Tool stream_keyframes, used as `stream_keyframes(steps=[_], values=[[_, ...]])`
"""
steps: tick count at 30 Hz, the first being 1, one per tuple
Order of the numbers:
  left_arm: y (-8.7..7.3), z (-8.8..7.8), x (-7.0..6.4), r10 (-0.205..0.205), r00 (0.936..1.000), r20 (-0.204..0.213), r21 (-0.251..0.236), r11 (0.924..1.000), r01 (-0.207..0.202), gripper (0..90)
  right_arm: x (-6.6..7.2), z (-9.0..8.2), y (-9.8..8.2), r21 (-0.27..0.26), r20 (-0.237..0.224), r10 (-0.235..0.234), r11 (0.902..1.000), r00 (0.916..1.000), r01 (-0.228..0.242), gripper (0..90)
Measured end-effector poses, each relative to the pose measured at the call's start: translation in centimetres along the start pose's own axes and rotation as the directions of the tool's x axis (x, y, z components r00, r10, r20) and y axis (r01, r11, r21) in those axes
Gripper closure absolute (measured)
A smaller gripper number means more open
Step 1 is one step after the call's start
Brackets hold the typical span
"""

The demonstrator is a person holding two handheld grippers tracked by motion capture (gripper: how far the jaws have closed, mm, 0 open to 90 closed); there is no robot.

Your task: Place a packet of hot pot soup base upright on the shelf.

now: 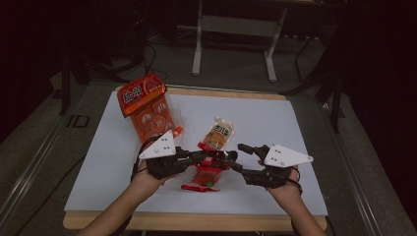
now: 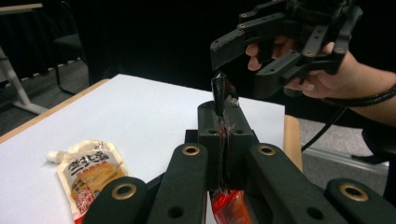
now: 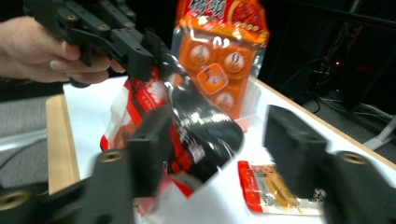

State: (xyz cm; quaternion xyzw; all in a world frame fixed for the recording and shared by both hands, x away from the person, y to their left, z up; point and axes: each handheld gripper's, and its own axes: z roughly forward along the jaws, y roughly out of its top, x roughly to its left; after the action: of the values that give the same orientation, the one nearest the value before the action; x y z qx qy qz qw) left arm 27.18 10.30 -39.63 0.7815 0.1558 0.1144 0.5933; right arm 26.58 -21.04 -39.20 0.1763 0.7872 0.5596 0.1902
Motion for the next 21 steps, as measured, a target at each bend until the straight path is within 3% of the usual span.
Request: stream_keyframes(steps=[4, 6, 7, 8, 13, 16, 21], values=[[0.2, -0.6, 0.2, 0.005, 0.9997, -0.025, -0.025, 0.9997, -0.006, 88.7, -0.6, -0.6, -0.2, -0.018, 0.026, 0.028, 0.9995, 0.9993, -0.028, 25.9], [0.3, -0.8, 0.3, 0.007, 0.9996, -0.026, -0.027, 0.9996, -0.008, 88.6, -0.7, -0.7, -0.3, -0.023, 0.025, 0.040, 0.9990, 0.9989, -0.039, 20.9], [0.3, -1.1, 0.4, 0.010, 0.9992, -0.039, -0.042, 0.9990, -0.012, 88.6, -1.0, -0.8, -0.4, -0.018, 0.007, 0.044, 0.9989, 0.9990, -0.044, 13.5], [0.4, -1.4, 0.6, 0.012, 0.9986, -0.051, -0.058, 0.9982, -0.015, 88.6, -1.3, -0.9, -0.6, -0.012, -0.004, 0.064, 0.9978, 0.9979, -0.065, 12.2], [0.5, -2.2, 1.2, 0.009, 0.9966, -0.082, -0.083, 0.9964, -0.016, 88.5, -1.6, -1.1, -1.1, -0.009, -0.004, 0.084, 0.9964, 0.9965, -0.084, 10.8], [0.5, -3.0, 1.8, 0.016, 0.9919, -0.126, -0.110, 0.9935, -0.030, 88.4, -1.8, -1.4, -1.5, -0.005, 0.021, 0.062, 0.9981, 0.9979, -0.062, 10.8], [0.4, -3.8, 2.7, 0.025, 0.9871, -0.158, -0.122, 0.9916, -0.045, 88.4, -2.0, -1.7, -1.8, -0.007, 0.018, 0.073, 0.9973, 0.9972, -0.073, 10.8]])
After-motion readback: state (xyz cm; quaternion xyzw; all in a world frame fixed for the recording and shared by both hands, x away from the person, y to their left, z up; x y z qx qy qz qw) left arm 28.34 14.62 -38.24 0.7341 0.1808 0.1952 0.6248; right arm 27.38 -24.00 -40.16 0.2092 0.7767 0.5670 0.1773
